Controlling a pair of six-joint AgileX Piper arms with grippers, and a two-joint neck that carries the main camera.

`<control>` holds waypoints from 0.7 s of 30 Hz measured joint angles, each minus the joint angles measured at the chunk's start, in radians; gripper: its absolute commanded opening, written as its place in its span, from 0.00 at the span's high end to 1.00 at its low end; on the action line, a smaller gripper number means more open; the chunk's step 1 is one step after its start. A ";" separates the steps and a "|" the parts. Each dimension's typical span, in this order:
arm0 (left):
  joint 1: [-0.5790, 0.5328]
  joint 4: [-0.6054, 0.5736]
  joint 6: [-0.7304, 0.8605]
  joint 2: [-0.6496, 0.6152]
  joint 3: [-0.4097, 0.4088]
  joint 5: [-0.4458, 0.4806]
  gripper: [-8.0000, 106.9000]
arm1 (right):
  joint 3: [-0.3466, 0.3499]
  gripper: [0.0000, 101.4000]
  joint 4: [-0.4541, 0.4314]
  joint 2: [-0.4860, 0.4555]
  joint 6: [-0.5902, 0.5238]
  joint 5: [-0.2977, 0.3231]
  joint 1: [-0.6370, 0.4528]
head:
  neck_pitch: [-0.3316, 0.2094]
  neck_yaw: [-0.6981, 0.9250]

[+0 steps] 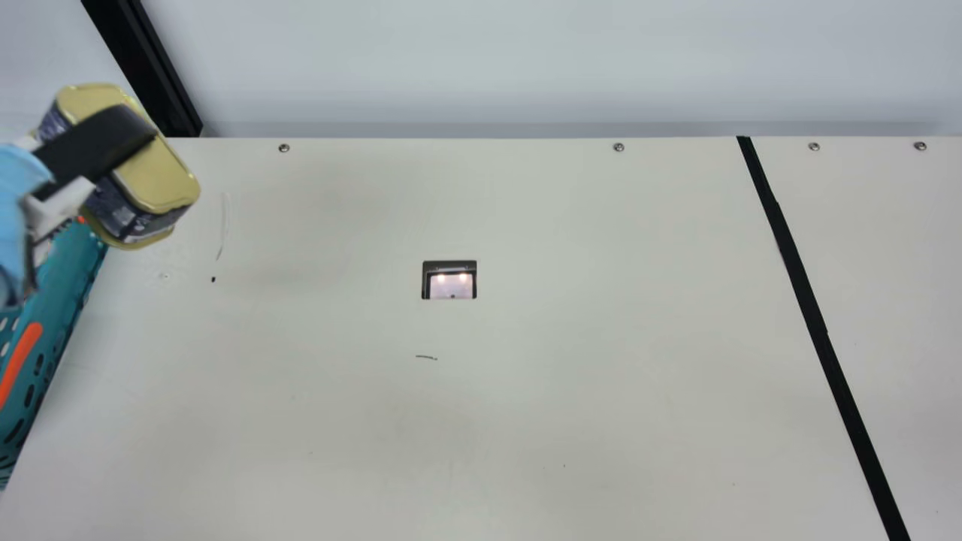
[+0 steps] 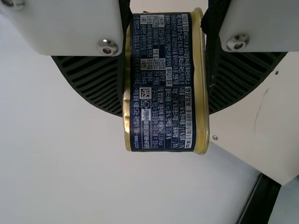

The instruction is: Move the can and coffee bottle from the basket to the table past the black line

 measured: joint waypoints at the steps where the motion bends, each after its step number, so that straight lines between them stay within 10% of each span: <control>1: -0.015 0.003 0.010 0.013 0.011 -0.021 0.84 | 0.000 0.00 0.000 0.000 0.000 0.000 0.000 | 0.000 0.000; 21: -0.335 0.040 0.085 0.318 0.070 -0.387 0.84 | 0.000 0.00 0.000 0.000 0.000 0.000 0.000 | 0.000 0.000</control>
